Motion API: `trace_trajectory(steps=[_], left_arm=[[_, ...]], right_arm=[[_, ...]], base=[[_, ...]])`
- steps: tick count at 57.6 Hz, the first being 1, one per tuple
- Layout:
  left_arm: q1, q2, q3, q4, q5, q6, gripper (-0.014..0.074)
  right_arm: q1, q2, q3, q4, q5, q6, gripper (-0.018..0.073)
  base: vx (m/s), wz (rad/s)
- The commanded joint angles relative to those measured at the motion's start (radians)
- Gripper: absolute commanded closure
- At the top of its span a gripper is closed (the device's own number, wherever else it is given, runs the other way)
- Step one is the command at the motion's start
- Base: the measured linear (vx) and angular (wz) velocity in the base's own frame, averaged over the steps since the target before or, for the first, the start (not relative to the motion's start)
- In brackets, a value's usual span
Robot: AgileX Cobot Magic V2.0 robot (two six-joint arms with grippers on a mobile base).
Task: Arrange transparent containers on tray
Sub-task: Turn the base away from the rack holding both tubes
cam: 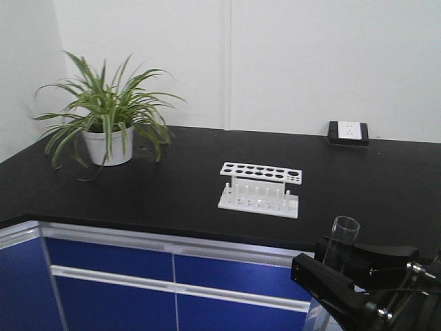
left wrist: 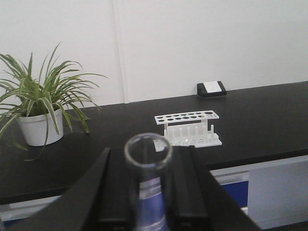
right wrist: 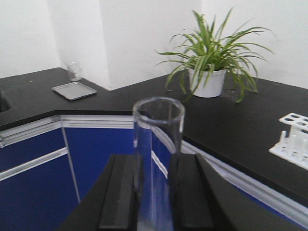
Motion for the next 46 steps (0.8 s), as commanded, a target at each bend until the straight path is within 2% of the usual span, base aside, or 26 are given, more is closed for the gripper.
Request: trace_trajectory(steps=[1, 29, 46], left_arm=[[-0.006, 0.005, -0.029, -0.009, -0.084, -0.004, 0.0548], [-0.006, 0.005, -0.029, -0.009, -0.084, -0.004, 0.0548], [-0.006, 0.005, -0.029, -0.009, -0.084, -0.004, 0.0548]], right_arm=[[-0.004, -0.007, -0.031, -0.001, -0.081, -0.009, 0.0358], [-0.004, -0.007, -0.031, -0.001, -0.081, -0.009, 0.0358], [-0.004, -0.007, -0.031, -0.001, -0.081, -0.009, 0.0358]], base=[[-0.27, 0.22], [-0.25, 0.23], [-0.18, 0.40]])
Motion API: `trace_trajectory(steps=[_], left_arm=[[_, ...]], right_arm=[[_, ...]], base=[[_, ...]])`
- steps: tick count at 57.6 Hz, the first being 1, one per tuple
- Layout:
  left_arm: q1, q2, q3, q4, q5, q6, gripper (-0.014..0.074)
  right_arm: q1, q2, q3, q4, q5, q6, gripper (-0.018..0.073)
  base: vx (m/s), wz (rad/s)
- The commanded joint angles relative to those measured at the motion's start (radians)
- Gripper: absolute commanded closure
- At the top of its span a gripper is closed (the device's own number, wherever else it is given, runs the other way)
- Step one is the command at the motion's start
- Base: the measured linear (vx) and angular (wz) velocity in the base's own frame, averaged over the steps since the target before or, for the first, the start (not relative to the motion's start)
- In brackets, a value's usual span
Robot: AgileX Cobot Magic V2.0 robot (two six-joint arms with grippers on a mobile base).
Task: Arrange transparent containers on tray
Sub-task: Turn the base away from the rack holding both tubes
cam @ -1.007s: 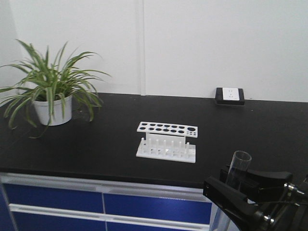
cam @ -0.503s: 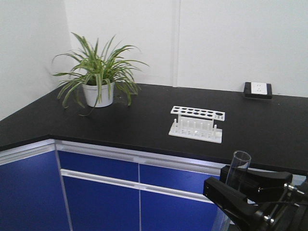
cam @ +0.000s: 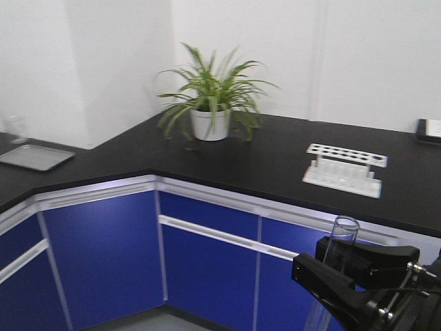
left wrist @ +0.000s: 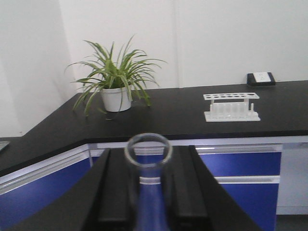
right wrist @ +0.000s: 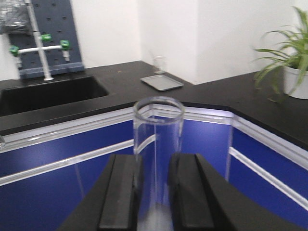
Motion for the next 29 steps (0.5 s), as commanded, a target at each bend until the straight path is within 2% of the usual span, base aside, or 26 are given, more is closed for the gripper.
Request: trace_trajectory(steps=[1, 29], left_arm=[[-0.006, 0.005, -0.029, -0.009, -0.084, -0.004, 0.0548], [-0.006, 0.005, -0.029, -0.009, -0.084, -0.004, 0.0548]], right_arm=[[-0.004, -0.007, -0.031, -0.001, -0.081, -0.009, 0.0358], [-0.004, -0.007, -0.031, -0.001, -0.081, -0.009, 0.0358]], base=[[-0.15, 0.52], [-0.13, 0.61]])
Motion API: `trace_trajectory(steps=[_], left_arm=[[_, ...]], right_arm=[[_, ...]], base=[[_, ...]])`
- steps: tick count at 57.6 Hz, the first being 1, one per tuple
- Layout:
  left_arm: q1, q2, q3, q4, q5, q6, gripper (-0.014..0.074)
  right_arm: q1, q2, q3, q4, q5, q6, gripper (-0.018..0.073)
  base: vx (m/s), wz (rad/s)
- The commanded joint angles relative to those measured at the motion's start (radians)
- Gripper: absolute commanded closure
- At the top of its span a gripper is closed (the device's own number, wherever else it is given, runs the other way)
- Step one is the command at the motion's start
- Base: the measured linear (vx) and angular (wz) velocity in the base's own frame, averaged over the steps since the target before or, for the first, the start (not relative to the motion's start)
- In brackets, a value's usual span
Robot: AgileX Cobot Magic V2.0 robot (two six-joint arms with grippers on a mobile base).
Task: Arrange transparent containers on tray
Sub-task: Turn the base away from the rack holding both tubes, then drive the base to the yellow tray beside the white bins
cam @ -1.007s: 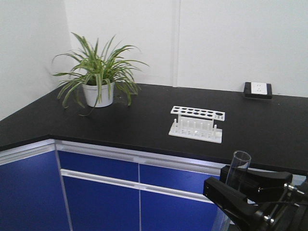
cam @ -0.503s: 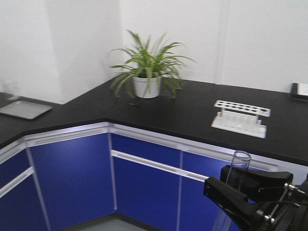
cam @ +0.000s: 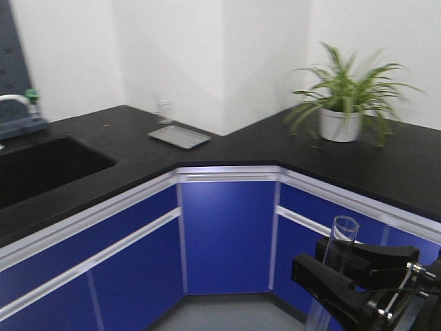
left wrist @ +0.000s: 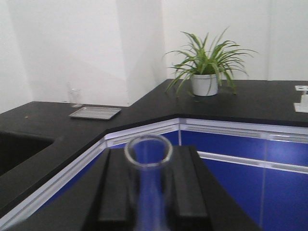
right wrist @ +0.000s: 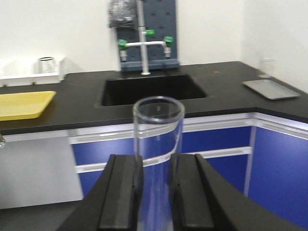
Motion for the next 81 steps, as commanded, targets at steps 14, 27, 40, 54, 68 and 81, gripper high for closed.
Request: trace_trajectory(steps=[14, 27, 40, 54, 68, 81], left_arm=[[-0.006, 0.005, -0.029, -0.009, -0.084, -0.004, 0.0548], [-0.006, 0.005, -0.029, -0.009, -0.084, -0.004, 0.0548], [-0.006, 0.005, -0.029, -0.009, -0.084, -0.004, 0.0548], [-0.006, 0.005, -0.029, -0.009, -0.084, -0.004, 0.0548], [-0.006, 0.005, -0.029, -0.009, -0.084, -0.004, 0.0548], [-0.006, 0.005, -0.029, -0.009, -0.084, -0.004, 0.0548]], right_arm=[[-0.004, -0.007, -0.031, -0.001, -0.081, -0.009, 0.0358], [-0.004, -0.007, -0.031, -0.001, -0.081, -0.009, 0.0358], [-0.004, -0.007, -0.031, -0.001, -0.081, -0.009, 0.0358], [-0.004, -0.007, -0.031, -0.001, -0.081, -0.009, 0.0358], [-0.004, -0.007, -0.031, -0.001, -0.081, -0.009, 0.0358], [-0.004, -0.007, -0.031, -0.001, -0.081, -0.009, 0.0358]], base=[[-0.08, 0.61], [-0.02, 0.55], [0.04, 0.52], [0.09, 0.45], [0.13, 0.45], [0.14, 0.46]])
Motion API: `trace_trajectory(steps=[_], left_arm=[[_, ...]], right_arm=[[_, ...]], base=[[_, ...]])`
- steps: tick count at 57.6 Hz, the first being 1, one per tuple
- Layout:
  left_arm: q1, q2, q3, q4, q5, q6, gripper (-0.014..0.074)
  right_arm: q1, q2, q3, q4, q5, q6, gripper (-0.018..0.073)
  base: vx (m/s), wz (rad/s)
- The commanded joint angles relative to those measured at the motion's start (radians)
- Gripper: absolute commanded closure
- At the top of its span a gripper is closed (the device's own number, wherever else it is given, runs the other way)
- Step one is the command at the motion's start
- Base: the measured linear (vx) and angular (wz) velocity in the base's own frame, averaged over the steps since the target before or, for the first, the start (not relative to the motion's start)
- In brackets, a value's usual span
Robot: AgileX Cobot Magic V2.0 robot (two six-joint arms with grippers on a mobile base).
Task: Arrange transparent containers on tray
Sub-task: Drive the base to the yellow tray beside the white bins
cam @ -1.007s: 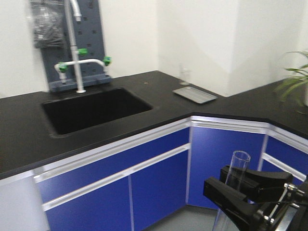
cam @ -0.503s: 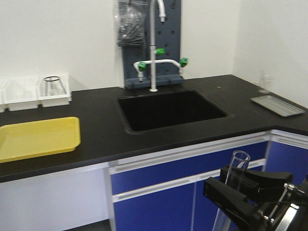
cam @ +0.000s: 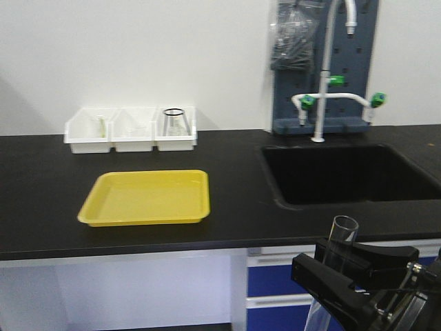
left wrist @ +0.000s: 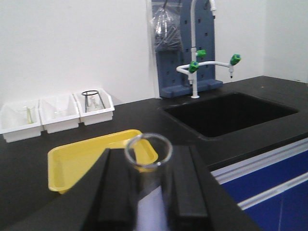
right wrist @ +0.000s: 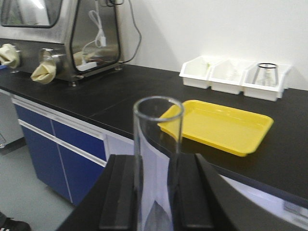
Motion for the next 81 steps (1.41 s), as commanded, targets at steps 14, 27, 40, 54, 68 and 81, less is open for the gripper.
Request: trace_trajectory(steps=[14, 27, 40, 54, 68, 81], left_arm=[[-0.006, 0.005, -0.029, -0.009, -0.084, -0.004, 0.0548], [-0.006, 0.005, -0.029, -0.009, -0.084, -0.004, 0.0548], [-0.006, 0.005, -0.029, -0.009, -0.084, -0.004, 0.0548], [-0.006, 0.005, -0.029, -0.009, -0.084, -0.004, 0.0548], [-0.006, 0.005, -0.029, -0.009, -0.084, -0.004, 0.0548], [-0.006, 0.005, -0.029, -0.009, -0.084, -0.004, 0.0548]], right_arm=[[-0.004, -0.007, -0.031, -0.001, -0.081, -0.009, 0.0358], [-0.004, -0.007, -0.031, -0.001, -0.081, -0.009, 0.0358], [-0.004, -0.007, -0.031, -0.001, -0.081, -0.009, 0.0358], [-0.004, -0.007, -0.031, -0.001, -0.081, -0.009, 0.0358], [-0.004, -0.007, -0.031, -0.001, -0.081, -0.009, 0.0358], [-0.004, -0.007, -0.031, -0.001, -0.081, -0.009, 0.0358]], base=[[0.17, 0.40], [0.20, 0.29], [0.24, 0.12], [0.29, -0.03], [0.30, -0.05], [0.31, -0.03]])
